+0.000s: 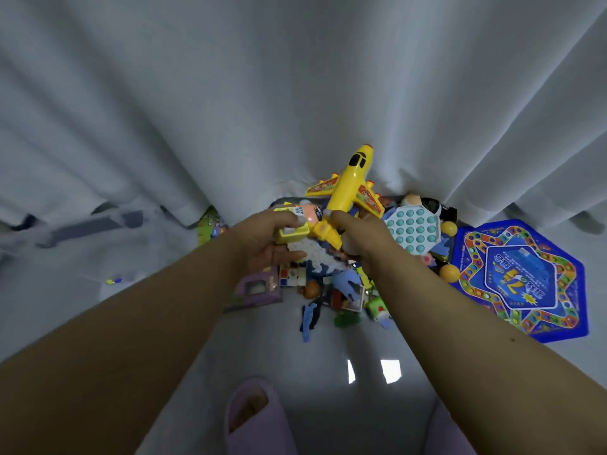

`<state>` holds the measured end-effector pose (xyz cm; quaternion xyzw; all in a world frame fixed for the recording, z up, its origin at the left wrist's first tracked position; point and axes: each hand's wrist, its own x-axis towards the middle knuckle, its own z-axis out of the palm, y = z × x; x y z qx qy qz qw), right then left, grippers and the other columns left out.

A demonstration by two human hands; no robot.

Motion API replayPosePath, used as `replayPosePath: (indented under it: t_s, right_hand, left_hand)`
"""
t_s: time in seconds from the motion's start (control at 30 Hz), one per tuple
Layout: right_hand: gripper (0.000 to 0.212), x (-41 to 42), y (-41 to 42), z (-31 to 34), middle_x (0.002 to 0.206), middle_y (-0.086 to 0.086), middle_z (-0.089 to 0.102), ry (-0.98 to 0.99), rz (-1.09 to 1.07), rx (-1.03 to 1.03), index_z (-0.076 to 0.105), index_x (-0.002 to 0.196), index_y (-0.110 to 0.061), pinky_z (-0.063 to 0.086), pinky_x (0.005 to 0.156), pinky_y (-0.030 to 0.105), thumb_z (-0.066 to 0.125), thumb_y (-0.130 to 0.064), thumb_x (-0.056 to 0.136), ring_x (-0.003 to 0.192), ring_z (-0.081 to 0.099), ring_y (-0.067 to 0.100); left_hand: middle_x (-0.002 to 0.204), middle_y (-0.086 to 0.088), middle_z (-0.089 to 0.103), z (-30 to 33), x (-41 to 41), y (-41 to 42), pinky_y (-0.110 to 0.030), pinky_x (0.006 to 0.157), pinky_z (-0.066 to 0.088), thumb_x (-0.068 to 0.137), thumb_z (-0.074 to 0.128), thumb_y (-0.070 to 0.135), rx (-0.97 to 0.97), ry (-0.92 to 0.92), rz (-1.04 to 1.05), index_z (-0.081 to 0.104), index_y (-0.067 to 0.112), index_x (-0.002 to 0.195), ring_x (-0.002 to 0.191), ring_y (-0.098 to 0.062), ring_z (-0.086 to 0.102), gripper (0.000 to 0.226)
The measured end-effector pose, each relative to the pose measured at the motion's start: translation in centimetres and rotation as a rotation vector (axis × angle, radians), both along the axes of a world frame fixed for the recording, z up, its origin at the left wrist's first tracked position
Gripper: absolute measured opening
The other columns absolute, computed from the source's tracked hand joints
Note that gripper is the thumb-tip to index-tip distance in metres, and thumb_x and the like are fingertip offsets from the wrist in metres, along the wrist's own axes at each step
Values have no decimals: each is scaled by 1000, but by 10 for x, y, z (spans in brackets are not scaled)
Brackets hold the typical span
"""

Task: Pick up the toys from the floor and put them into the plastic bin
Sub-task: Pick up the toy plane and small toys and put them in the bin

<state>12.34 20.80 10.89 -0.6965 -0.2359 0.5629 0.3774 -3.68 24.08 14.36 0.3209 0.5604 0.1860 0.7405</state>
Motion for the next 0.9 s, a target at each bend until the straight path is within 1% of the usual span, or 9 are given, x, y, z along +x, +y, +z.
replayPosePath:
  t_s: [0.07,0.17,0.37,0.47,0.57,0.63,0.7,0.8,0.9]
  right_hand:
    - [37,-27,-5,19,75,13,62,15,24,38,47,113,-17,52,50,28,66,-30,85,55,56,24]
    - [38,-77,-15,42,87,15,67,52,57,70,53,111,-16,56,68,43,69,-33,81,64,62,30]
    - [17,-176,-30,77,82,9,64,97,207,174,57,86,-20,55,65,37,70,-30,80,73,64,29]
    - [22,-223,-32,86,86,7,63,82,318,149,55,77,-21,57,62,35,73,-33,77,75,65,25]
    - [28,-262,-40,75,89,13,63,16,445,81,51,71,-19,59,72,46,72,-36,78,78,66,30]
    - [25,-278,-48,66,92,16,61,-15,550,30,54,81,-13,58,64,42,67,-34,82,72,63,29]
    - [39,-290,-55,57,102,14,58,-6,625,-25,49,111,-7,55,57,35,64,-31,84,70,59,23]
    - [71,-296,-60,48,126,13,54,-53,638,-5,33,136,-9,53,89,46,69,-32,79,107,58,29]
    - [76,-289,-59,46,133,14,49,-45,711,-2,28,142,-7,47,94,36,67,-32,81,116,52,27]
  left_hand:
    - [94,-7,64,24,-26,-6,-29,57,59,89,59,12,33,40,-1,60,14,102,78,-16,63,13]
    - [87,-6,67,58,-72,-21,-30,59,58,89,56,9,75,82,-10,62,17,98,74,-16,66,13]
    - [78,-1,72,100,-179,-55,-28,55,58,88,55,10,116,166,84,64,19,101,61,-11,69,18]
    - [77,-5,73,106,-225,-73,-29,54,57,89,54,11,56,166,171,65,14,99,59,-13,69,15]
    - [74,-10,73,99,-256,-90,-26,51,56,91,52,14,-53,172,235,65,11,93,55,-15,69,14]
    - [75,-9,74,87,-269,-98,-25,51,55,92,53,17,-109,209,220,67,11,93,56,-16,70,15]
    - [73,-9,73,77,-276,-103,-28,53,57,91,55,20,-148,261,220,66,9,94,57,-17,70,16]
    - [79,-15,68,69,-283,-100,-35,50,58,92,56,27,-163,329,312,60,6,94,66,-26,69,21]
    - [112,-18,49,60,-292,-93,-41,52,59,88,60,41,-178,381,377,50,9,113,103,-40,59,42]
